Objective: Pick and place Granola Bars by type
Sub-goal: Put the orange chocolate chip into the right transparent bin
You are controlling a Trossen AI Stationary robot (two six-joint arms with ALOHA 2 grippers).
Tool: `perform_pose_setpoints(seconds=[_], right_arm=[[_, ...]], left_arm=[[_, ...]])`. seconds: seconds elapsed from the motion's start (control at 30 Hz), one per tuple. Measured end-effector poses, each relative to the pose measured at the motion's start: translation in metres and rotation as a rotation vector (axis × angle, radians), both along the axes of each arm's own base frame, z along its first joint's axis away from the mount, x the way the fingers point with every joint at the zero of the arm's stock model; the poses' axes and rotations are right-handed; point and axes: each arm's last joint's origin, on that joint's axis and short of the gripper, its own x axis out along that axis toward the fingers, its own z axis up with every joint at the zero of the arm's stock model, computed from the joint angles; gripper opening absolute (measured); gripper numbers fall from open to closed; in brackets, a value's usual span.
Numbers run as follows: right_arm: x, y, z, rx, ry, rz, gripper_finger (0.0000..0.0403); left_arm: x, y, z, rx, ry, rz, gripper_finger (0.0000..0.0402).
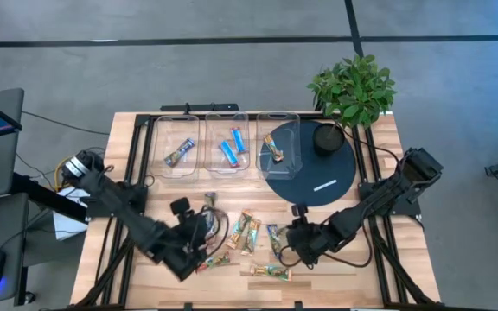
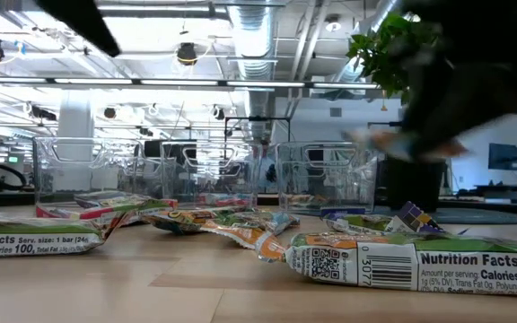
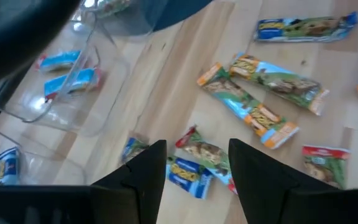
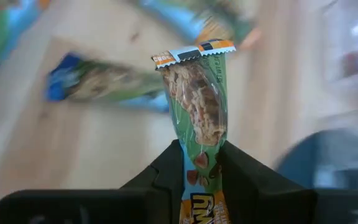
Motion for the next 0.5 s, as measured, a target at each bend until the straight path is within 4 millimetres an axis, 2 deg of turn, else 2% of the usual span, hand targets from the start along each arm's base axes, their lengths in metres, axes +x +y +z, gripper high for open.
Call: perform_pose_setpoints(seconds=[0.13,0.23,0.33,0.5], right_arm=[[0.014,-0.006,0.021,-0.200,-0.074,0.005,0.0076],[0.027,-0.020,0.035,-0.331,-0.128,-0.057,0.0076],[0.043,-0.046,0.047,-0.353,-0.180,-0.219,0.0076],[0.067,-0.104,0.064,-0.220,-0.291,-0.563,0.0076]], left_arm=[[-0.015,-0.013,-0.015,0.023,-0.067,-0.017,0.0169],[-0.022,-0.017,-0.027,0.017,-0.103,-0.018,0.0169],[-0.027,-0.018,-0.038,0.002,-0.121,-0.012,0.0169],[-0.029,-0.016,-0.052,-0.021,-0.136,-0.009,0.0169]])
